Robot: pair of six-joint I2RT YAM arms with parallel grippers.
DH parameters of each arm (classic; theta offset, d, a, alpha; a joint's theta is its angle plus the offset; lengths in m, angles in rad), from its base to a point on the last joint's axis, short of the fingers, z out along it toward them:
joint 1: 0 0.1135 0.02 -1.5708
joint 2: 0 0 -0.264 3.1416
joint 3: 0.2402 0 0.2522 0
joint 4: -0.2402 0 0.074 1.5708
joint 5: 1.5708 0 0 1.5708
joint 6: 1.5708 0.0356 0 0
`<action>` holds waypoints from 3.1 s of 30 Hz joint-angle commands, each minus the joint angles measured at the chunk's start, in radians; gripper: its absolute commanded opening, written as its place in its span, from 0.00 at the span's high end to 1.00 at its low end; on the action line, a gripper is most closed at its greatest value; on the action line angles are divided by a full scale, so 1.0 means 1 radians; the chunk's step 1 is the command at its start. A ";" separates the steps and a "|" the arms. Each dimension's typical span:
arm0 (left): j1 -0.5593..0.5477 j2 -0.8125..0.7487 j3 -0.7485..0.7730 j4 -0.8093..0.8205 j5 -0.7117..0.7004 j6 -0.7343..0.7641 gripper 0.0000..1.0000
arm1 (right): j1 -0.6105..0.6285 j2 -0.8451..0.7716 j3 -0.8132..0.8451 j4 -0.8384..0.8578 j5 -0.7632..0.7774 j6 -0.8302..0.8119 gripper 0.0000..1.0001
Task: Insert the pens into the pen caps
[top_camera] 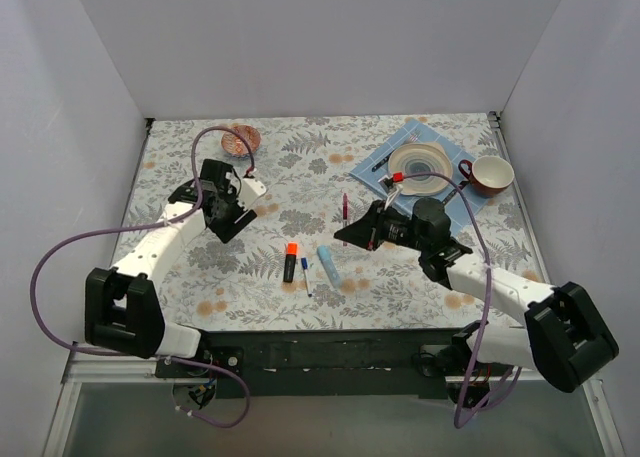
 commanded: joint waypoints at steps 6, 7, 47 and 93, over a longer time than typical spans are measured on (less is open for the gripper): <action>0.112 0.126 0.004 -0.059 0.048 0.080 0.41 | -0.003 -0.221 0.008 -0.193 0.095 -0.100 0.99; 0.112 0.142 0.006 -0.065 0.036 0.072 0.42 | -0.002 -0.233 0.011 -0.204 0.096 -0.106 0.99; 0.145 0.284 -0.089 -0.078 0.143 -0.047 0.92 | 0.024 -0.405 0.034 -0.338 0.096 -0.165 0.99; -0.153 -0.295 -0.525 1.544 0.672 -1.719 1.00 | 0.236 -0.103 -0.111 0.133 0.125 -0.065 0.99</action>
